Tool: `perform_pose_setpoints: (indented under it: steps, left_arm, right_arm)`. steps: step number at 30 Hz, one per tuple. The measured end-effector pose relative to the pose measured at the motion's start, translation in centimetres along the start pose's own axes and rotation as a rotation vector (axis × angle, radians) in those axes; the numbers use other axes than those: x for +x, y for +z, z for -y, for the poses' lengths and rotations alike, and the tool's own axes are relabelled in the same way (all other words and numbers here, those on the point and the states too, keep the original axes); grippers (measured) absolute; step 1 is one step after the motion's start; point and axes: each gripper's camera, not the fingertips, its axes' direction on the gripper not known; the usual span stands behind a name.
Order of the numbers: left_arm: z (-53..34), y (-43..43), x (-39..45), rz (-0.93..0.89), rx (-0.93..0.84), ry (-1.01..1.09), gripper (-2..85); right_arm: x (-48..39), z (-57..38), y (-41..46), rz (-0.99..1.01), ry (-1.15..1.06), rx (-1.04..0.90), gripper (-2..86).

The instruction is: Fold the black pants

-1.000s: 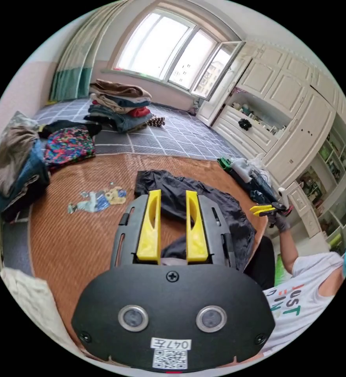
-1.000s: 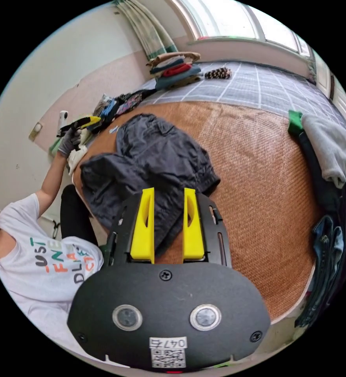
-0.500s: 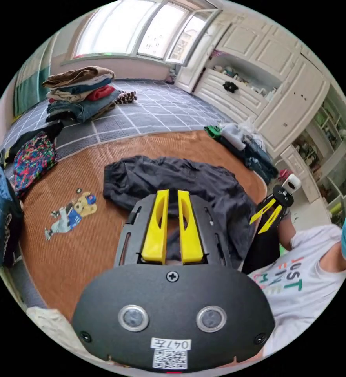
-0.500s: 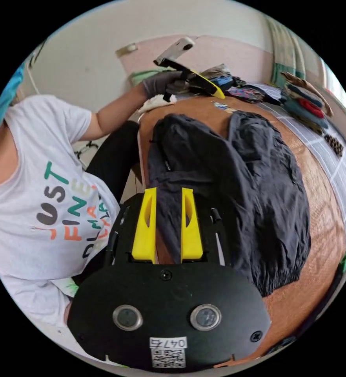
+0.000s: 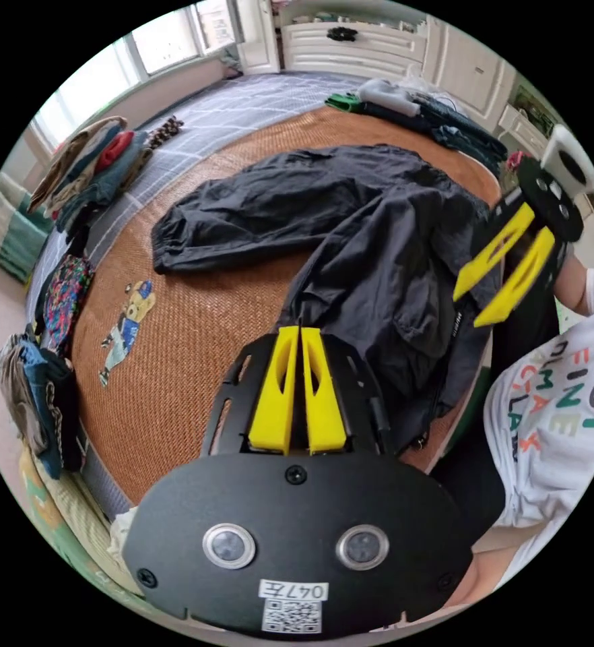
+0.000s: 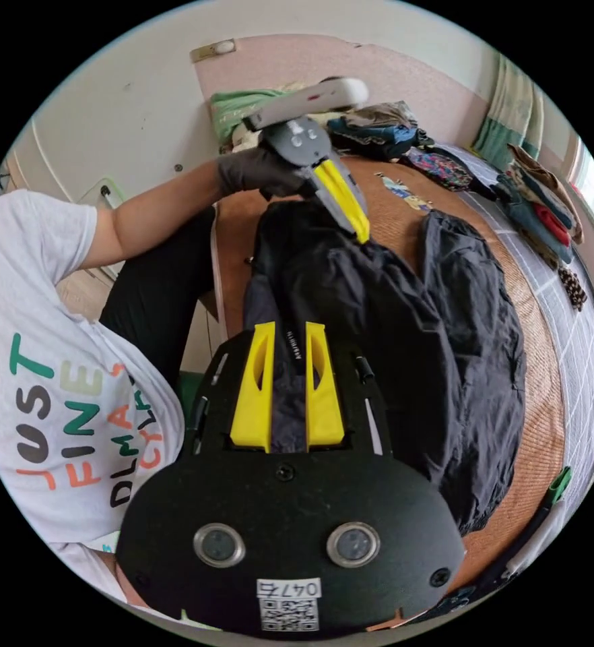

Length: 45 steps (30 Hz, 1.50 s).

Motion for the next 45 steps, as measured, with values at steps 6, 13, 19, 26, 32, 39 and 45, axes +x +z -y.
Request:
perform_pose_setpoints:
  steps: [6, 13, 19, 26, 32, 39, 45]
  left_arm:
    - [-3.3, -0.8, -3.4, -0.032, 0.169, -0.204, -0.8]
    - [-8.7, 0.3, -9.9, -0.220, 0.314, -0.507, -1.0]
    - [-9.6, -1.1, -8.0, -0.118, 0.294, -0.435, 0.0]
    - [-16.2, -4.0, -9.2, -0.015, 0.372, -0.497, 2.5]
    - [-14.5, -1.5, -8.0, -0.272, 0.490, -0.363, 1.9]
    - [-10.8, 2.8, -7.6, -0.244, 0.323, -0.401, 0.8]
    - [-9.7, 6.5, -8.0, -0.161, 0.155, -0.425, -0.9]
  right_arm:
    - [-3.1, 0.0, 1.4, -0.086, -0.023, -0.019, 1.1]
    - [-4.0, -1.8, -0.5, -0.078, -0.041, -0.005, 0.7]
    - [-3.6, -2.4, -5.6, -0.130, -0.095, -0.101, 1.5]
    - [6.0, -15.2, -21.8, -0.329, 0.239, 0.148, 2.5]
    - [20.2, -27.8, -30.0, -0.487, 0.584, 0.181, 4.9]
    - [30.8, -38.6, -31.4, -0.237, 0.835, 0.260, 7.9]
    - [30.3, -35.7, -30.7, -0.151, 0.756, 0.172, 2.9]
